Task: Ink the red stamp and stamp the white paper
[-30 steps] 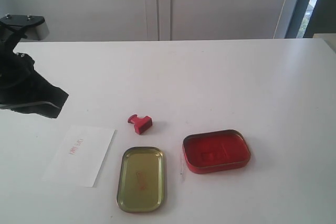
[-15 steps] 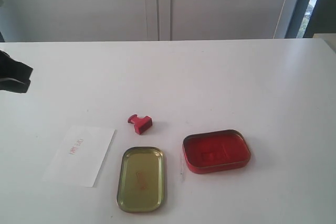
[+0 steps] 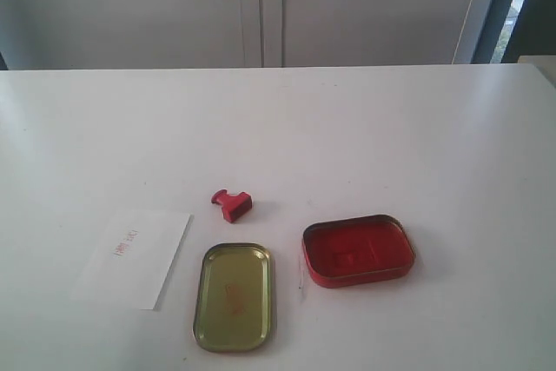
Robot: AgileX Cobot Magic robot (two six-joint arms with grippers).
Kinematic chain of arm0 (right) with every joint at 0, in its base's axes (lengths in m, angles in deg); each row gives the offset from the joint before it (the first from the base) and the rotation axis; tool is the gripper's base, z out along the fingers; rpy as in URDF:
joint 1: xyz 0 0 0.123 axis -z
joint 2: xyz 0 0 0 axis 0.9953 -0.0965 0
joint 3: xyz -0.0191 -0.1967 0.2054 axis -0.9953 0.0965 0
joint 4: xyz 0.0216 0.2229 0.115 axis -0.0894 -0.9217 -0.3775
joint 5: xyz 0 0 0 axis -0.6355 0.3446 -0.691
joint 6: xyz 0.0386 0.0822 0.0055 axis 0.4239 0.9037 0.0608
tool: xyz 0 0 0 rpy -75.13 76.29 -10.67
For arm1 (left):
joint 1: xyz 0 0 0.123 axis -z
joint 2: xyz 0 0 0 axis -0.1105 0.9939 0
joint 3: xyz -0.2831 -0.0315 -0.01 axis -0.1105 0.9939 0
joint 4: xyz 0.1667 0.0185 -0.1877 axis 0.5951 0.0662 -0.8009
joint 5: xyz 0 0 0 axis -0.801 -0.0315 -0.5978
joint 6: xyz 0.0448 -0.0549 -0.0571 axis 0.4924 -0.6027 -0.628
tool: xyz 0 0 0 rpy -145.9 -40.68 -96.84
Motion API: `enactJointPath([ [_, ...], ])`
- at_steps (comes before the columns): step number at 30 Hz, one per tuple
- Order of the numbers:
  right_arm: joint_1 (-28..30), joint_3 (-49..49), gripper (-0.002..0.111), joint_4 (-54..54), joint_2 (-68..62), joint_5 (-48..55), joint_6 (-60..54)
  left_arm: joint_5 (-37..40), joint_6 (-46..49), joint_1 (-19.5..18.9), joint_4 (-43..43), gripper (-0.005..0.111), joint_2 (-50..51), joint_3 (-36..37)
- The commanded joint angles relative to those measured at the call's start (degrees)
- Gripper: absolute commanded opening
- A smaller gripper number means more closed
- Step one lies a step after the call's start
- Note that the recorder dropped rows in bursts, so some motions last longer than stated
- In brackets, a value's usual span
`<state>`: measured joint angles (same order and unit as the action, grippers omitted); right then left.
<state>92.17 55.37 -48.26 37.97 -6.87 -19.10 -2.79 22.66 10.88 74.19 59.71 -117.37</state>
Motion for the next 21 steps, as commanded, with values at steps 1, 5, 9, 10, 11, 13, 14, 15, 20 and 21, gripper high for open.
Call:
enactJointPath([
  [1,0.26,0.13,0.0,0.0,0.36,-0.16,-0.01,-1.66,0.29,-2.48,-0.93,0.0,-8.07,5.7],
  [5,0.26,0.13,0.0,0.0,0.36,-0.16,-0.01,-3.52,0.29,-3.34,-0.57,0.0,-14.52,11.12],
  [9,0.26,0.13,0.0,0.0,0.36,-0.16,-0.01,-6.8,0.56,-3.34,-0.35,0.0,-21.14,16.72],
  [10,0.26,0.13,0.0,0.0,0.36,-0.16,-0.01,-7.71,0.56,-3.34,-0.24,0.0,-22.68,18.26],
  [11,0.26,0.13,0.0,0.0,0.36,-0.16,-0.01,-8.41,0.56,-3.34,0.08,0.0,-23.79,19.49],
  [13,0.26,0.13,0.0,0.0,0.36,-0.16,-0.01,-10.1,0.56,-3.34,0.88,0.0,-26.52,22.46],
  [14,0.26,0.13,0.0,0.0,0.36,-0.16,-0.01,-10.62,0.56,-3.34,1.17,0.0,-27.53,23.92],
  [15,0.26,0.13,0.0,0.0,0.36,-0.16,-0.01,-11.11,0.56,-3.34,1.59,0.0,-28.72,25.3],
  [20,0.26,0.13,0.0,0.0,0.36,-0.16,-0.01,-14.3,0.56,-3.34,3.3,0.0,-34.47,31.56],
  [21,0.26,0.13,0.0,0.0,0.36,-0.16,-0.01,-14.57,0.56,-3.34,3.59,0.0,-35.38,32.54],
])
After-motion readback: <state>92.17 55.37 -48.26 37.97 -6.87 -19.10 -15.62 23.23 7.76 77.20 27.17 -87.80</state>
